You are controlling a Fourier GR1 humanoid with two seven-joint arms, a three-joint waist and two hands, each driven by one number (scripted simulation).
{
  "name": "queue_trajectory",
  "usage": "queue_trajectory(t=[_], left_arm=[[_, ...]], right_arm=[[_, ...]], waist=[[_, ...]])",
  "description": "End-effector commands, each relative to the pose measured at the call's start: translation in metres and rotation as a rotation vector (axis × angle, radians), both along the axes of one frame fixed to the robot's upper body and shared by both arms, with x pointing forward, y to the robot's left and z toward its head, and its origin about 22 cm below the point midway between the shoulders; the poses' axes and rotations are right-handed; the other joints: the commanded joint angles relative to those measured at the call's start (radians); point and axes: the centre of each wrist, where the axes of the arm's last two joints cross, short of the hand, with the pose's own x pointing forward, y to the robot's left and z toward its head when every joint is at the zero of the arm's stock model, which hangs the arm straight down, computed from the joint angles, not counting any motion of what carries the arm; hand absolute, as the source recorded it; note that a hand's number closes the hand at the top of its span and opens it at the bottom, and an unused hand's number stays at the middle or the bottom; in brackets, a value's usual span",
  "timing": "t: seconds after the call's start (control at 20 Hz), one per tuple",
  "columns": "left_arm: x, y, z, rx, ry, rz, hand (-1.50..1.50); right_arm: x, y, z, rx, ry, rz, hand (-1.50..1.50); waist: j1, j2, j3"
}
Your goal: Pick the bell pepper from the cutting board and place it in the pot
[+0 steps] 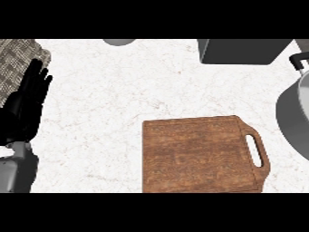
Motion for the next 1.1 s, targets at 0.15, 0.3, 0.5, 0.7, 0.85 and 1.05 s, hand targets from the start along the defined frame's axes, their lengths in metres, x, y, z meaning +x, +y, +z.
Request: queue_trajectory(t=[0.15, 0.3, 0.5, 0.7, 0.85, 1.05], left_arm=[[-0.005, 0.002, -0.003, -0.002, -0.017, 0.007, 0.0], [-0.006, 0.024, -0.001, 0.0, 0.003, -0.012, 0.0], [0.0, 0.0, 0.005, 0.003, -0.02, 0.007, 0.0], [0.006, 0.001, 0.002, -0.002, 0.007, 0.004, 0.0], [0.002, -0.005, 0.013, -0.014, -0.008, 0.006, 0.0], [-0.001, 0.004, -0.007, -0.011, -0.003, 0.004, 0.0]], right_arm=[[0.018, -0.023, -0.028, 0.245, 0.112, 0.055, -1.5], [0.017, -0.023, -0.041, 0.339, 0.125, 0.14, -1.5], [0.021, -0.033, -0.022, 0.51, -0.066, 0.246, -1.5], [0.021, -0.04, -0.028, 0.669, -0.157, 0.244, -1.5], [0.01, -0.069, -0.015, 0.738, -0.219, 0.227, -1.5], [-0.021, -0.106, -0.005, 0.765, -0.231, 0.192, -1.5]], waist=[[0.009, 0.002, 0.001], [0.01, 0.002, 0.001], [-0.01, -0.004, 0.002], [-0.012, -0.001, 0.001], [0.001, 0.002, 0.002], [-0.008, 0.0, 0.001]])
